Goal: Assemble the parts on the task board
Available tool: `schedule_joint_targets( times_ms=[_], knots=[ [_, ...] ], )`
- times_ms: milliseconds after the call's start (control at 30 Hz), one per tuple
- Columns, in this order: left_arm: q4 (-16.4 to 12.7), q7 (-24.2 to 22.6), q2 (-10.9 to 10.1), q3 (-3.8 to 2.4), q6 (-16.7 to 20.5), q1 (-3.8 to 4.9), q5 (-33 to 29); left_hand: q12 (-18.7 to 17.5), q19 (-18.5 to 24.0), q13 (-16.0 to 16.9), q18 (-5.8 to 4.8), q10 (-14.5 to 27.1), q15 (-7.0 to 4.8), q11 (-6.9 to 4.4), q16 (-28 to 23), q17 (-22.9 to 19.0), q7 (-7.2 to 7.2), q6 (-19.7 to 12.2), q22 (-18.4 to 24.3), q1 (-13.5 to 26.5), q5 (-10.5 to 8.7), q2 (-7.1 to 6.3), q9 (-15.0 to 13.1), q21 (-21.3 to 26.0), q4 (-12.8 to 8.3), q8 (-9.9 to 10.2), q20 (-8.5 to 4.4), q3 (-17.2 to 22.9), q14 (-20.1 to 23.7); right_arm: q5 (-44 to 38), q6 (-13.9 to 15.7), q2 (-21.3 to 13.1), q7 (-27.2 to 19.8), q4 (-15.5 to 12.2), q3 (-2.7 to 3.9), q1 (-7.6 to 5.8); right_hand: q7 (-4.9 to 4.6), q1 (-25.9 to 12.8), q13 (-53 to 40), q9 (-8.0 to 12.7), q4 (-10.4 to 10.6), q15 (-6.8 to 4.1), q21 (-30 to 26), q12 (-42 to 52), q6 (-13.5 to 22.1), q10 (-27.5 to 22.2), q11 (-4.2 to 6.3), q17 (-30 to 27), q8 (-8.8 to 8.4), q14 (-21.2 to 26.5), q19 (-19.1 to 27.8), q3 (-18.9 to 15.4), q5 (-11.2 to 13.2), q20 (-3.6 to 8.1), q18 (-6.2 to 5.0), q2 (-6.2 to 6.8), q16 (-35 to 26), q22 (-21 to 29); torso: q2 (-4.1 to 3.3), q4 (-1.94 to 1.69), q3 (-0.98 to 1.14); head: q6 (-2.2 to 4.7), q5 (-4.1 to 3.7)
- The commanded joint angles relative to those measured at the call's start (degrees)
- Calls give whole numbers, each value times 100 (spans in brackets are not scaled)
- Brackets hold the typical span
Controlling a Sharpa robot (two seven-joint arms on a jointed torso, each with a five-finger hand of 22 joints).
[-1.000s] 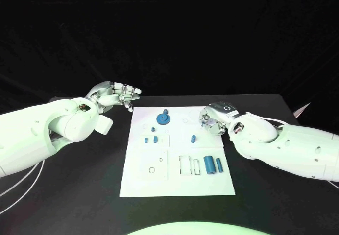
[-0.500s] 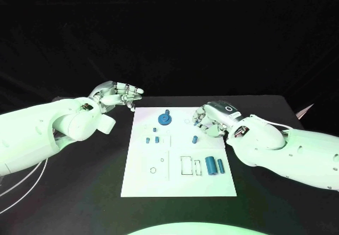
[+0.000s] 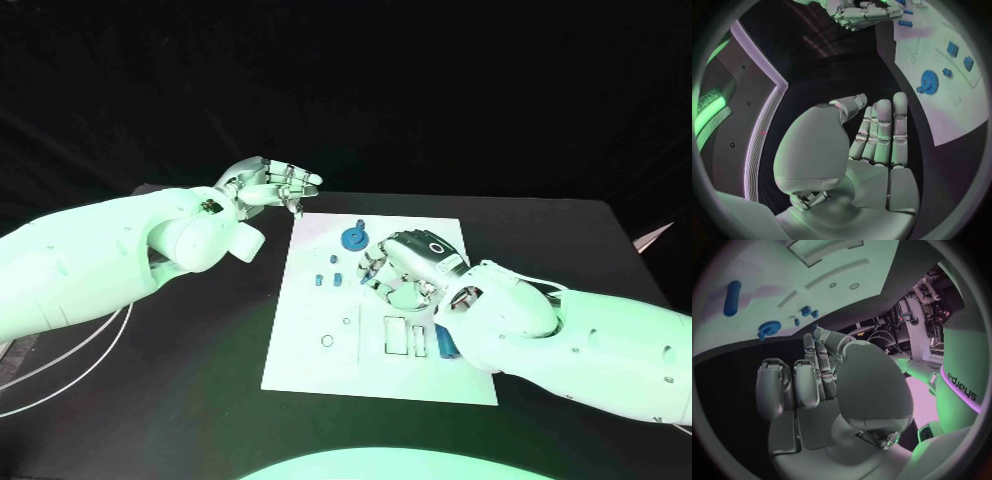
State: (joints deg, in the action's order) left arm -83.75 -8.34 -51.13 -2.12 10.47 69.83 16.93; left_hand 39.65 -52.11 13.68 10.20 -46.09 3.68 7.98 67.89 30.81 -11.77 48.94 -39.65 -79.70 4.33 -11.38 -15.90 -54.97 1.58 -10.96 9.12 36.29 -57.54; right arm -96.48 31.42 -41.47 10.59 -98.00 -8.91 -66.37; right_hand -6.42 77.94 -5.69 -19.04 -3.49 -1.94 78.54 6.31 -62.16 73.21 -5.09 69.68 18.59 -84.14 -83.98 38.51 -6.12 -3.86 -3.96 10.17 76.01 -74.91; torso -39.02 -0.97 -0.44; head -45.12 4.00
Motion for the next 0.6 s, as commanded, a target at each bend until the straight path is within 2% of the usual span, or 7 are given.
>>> schedule_joint_targets(
  times_ms=[33,167,433,600],
  knots=[
    [14,-61,50,-1,-92,6,-13,17,-49,-5,45,-5,-1,-2,22,10,-15,2,1,-7,-3,44,8,-24,13,36,-9,-36,-5,-4,-435,92,-55,60,-8,67,-1,15,-284,-8,-26,-40,-5,12,-22,326,293,-5,31,-229,-81,12,-29,34,77,-55,20,-216,-8,-3,0,-55,140],
    [23,-48,99,2,-118,7,1,21,-63,-11,42,-4,-4,-6,44,20,-11,3,1,-4,-2,55,9,-28,24,39,-6,-42,-30,-11,-534,227,-38,175,-21,157,-6,8,-288,-11,-27,-38,-7,4,-14,317,289,-11,27,-229,-78,21,-23,34,76,-62,18,-215,-9,1,-5,-109,253],
    [49,-41,162,4,-127,7,20,22,-68,-13,43,-5,-5,-6,51,23,-11,2,1,-4,-2,55,10,-30,26,40,-6,-45,-39,-69,-590,419,36,327,-44,282,-7,7,-289,-12,-28,-37,-16,2,-12,315,288,-14,26,-228,-74,24,-23,34,74,-64,17,-205,-16,2,-1,-172,329],
    [55,-36,182,4,-138,8,22,22,-68,-13,43,-5,-5,-6,51,23,-11,2,1,-4,-2,55,10,-30,26,40,-6,-45,-39,-87,-628,491,73,376,-52,343,-7,7,-289,-12,-29,-37,-14,1,-11,315,288,-12,25,-228,-75,25,-23,34,74,-65,19,-207,-16,0,1,-240,384]
  ],
)
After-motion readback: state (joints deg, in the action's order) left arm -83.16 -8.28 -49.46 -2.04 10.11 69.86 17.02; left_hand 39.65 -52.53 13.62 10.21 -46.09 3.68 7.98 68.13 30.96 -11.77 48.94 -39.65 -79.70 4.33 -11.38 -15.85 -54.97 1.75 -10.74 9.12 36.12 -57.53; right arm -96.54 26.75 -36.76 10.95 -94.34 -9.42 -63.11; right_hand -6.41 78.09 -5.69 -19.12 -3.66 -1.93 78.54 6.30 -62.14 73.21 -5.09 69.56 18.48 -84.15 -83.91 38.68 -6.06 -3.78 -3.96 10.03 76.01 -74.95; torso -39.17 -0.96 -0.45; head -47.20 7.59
